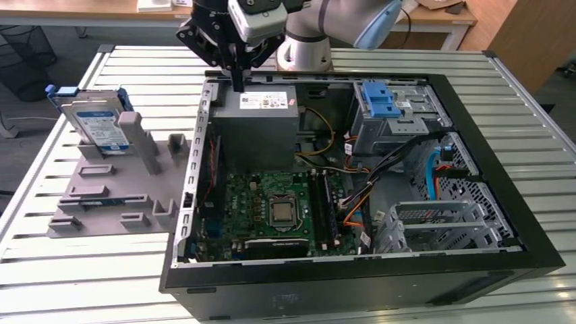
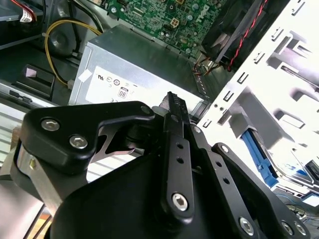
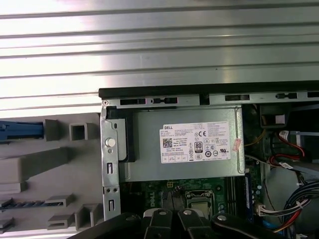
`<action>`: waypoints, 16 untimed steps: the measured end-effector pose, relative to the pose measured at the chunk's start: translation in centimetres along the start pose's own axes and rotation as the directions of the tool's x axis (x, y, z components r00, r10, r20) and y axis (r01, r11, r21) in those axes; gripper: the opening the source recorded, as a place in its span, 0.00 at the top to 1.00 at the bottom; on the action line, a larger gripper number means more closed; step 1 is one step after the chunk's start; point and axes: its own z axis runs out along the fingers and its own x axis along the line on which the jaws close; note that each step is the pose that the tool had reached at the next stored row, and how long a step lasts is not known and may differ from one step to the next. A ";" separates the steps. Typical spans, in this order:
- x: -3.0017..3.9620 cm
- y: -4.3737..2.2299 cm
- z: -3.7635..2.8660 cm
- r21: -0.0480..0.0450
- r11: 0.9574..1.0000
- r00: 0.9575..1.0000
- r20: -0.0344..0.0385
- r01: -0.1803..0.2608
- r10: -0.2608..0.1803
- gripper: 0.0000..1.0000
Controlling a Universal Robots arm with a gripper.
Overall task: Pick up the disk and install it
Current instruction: 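Reach for the disk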
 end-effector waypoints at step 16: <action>0.63 -0.05 0.14 0.000 1.000 1.000 0.000 0.000 0.000 0.89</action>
